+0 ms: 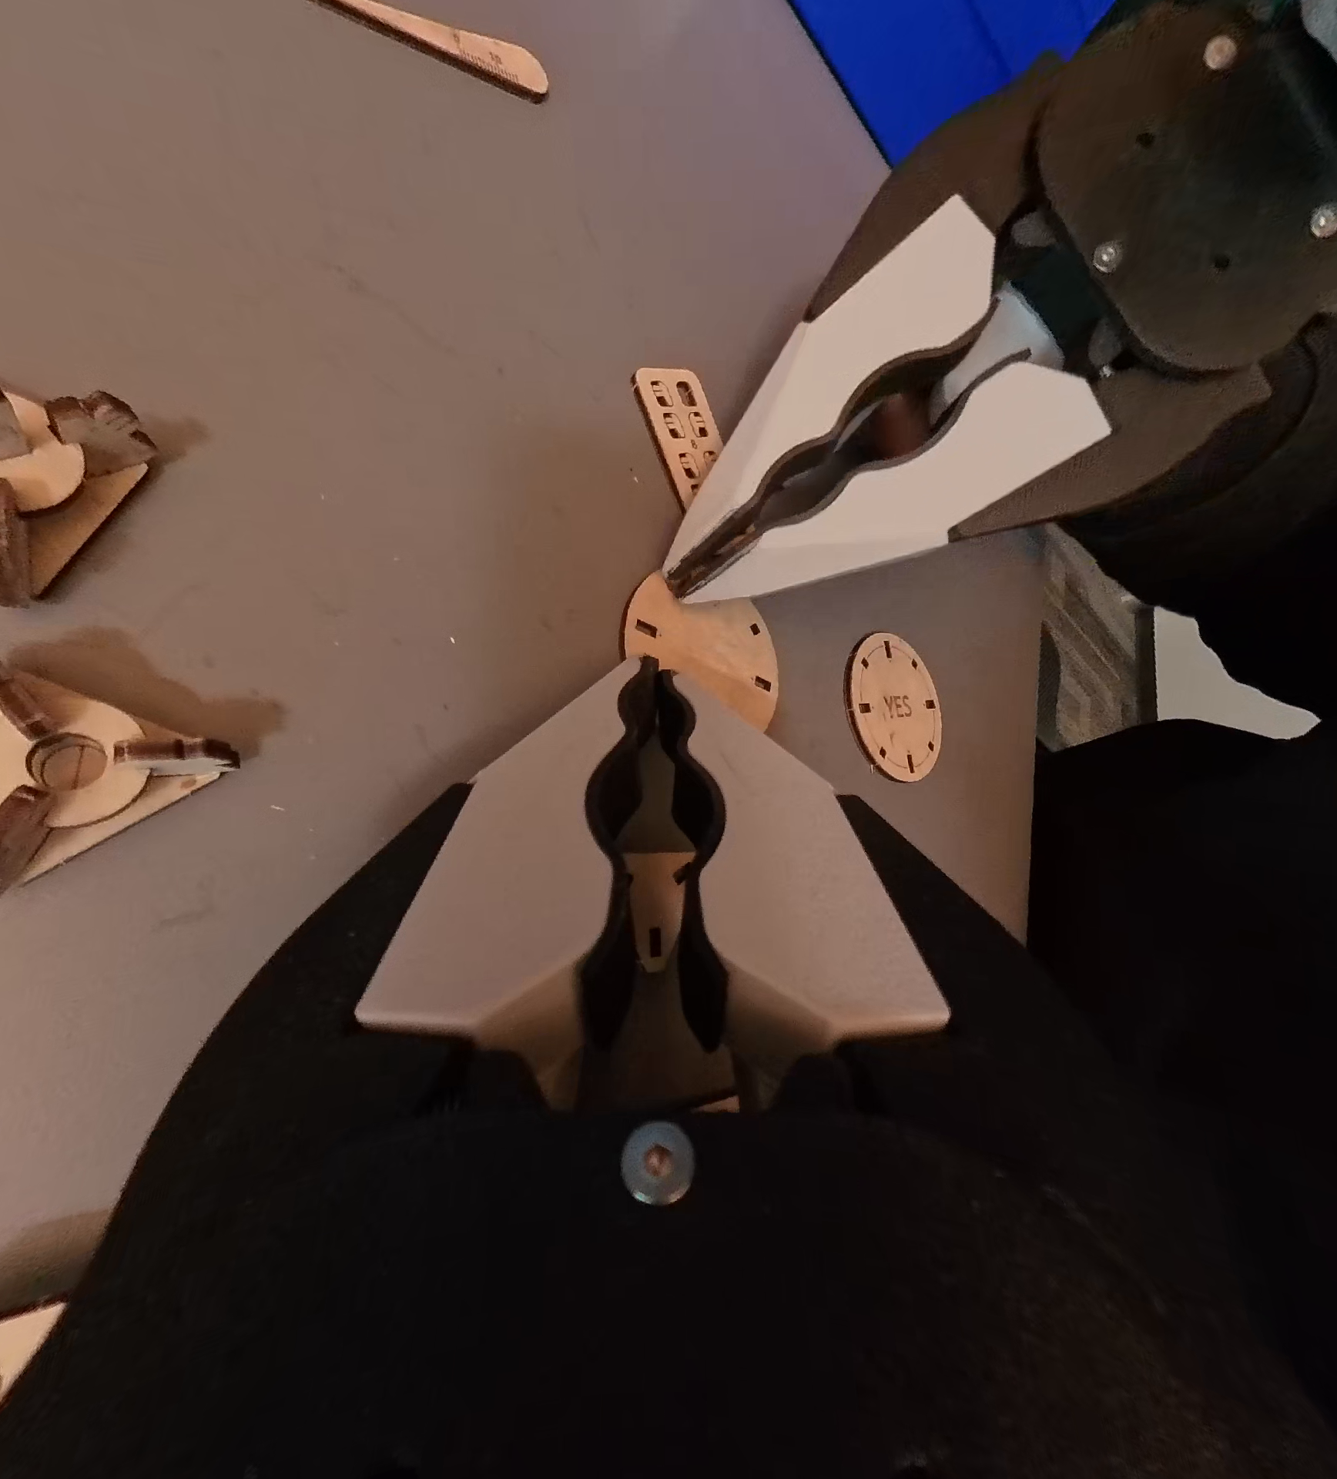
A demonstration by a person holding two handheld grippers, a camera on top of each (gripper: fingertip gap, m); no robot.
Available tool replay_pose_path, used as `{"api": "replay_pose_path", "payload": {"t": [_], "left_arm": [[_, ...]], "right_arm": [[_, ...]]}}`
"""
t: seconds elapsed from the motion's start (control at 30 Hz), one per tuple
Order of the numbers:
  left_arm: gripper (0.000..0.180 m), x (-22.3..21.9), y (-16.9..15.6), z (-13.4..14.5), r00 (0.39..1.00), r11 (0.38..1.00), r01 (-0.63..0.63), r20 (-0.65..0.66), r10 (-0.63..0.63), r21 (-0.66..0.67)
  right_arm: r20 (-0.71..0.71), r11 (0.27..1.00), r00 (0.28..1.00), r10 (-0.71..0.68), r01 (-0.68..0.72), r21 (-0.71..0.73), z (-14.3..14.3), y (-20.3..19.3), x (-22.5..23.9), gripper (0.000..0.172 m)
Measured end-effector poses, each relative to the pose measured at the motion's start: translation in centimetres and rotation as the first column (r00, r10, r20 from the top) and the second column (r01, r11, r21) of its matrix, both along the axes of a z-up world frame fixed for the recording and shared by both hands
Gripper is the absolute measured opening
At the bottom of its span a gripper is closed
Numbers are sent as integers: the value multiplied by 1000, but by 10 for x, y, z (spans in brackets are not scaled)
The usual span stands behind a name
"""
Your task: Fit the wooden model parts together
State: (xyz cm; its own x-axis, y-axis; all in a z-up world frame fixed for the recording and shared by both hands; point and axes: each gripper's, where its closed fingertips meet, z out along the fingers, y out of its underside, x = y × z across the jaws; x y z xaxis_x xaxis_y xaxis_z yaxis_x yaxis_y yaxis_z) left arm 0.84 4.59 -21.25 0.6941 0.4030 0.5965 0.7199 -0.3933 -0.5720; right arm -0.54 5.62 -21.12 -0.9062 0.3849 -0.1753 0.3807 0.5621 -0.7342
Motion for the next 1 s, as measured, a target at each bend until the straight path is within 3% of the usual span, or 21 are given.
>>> {"api": "replay_pose_path", "payload": {"t": [0.2, 0.3, 0.37, 0.43, 0.5, 0.63, 0.7, 0.87, 1.0], "left_arm": [[0, 0, 0, 0, 1000, 1000, 0, 1, 0, 0], [0, 0, 0, 0, 1000, 1000, 0, 2, 0, 1], [0, 0, 0, 0, 1000, 1000, 0, 1, 0, 1], [0, 0, 0, 0, 1000, 1000, 0, 0, 0, 0], [0, 0, 0, 0, 1000, 1000, 0, -2, 0, -2], [0, 0, 0, 0, 1000, 1000, 0, 2, 0, 1], [0, 0, 0, 0, 1000, 1000, 0, 1, 0, 0], [0, 0, 0, 0, 1000, 1000, 0, 7, 0, 5], [0, 0, 0, 0, 1000, 1000, 0, 0, 0, 0]], "right_arm": [[153, 997, 988, -29, 39, -68, 1, 0, 0, 0], [70, 997, 997, -31, 36, -62, 3, 0, -1, 2], [-39, 996, 999, -26, 23, -92, 15, -2, -3, 17], [-146, 991, 989, -29, 10, -132, 30, -4, -5, 14], [-220, 991, 975, -25, -4, -131, 36, -6, -3, 0], [-320, 990, 937, 143, -131, 59, 15, -7, 14, 0], [-391, 977, 905, 167, -99, 189, 2, 2, 3, 0], [-387, 994, 917, 100, -110, -4, 38, -11, 6, 0], [-348, 997, 936, 59, -72, -25, 35, -9, 0, 0]]}}
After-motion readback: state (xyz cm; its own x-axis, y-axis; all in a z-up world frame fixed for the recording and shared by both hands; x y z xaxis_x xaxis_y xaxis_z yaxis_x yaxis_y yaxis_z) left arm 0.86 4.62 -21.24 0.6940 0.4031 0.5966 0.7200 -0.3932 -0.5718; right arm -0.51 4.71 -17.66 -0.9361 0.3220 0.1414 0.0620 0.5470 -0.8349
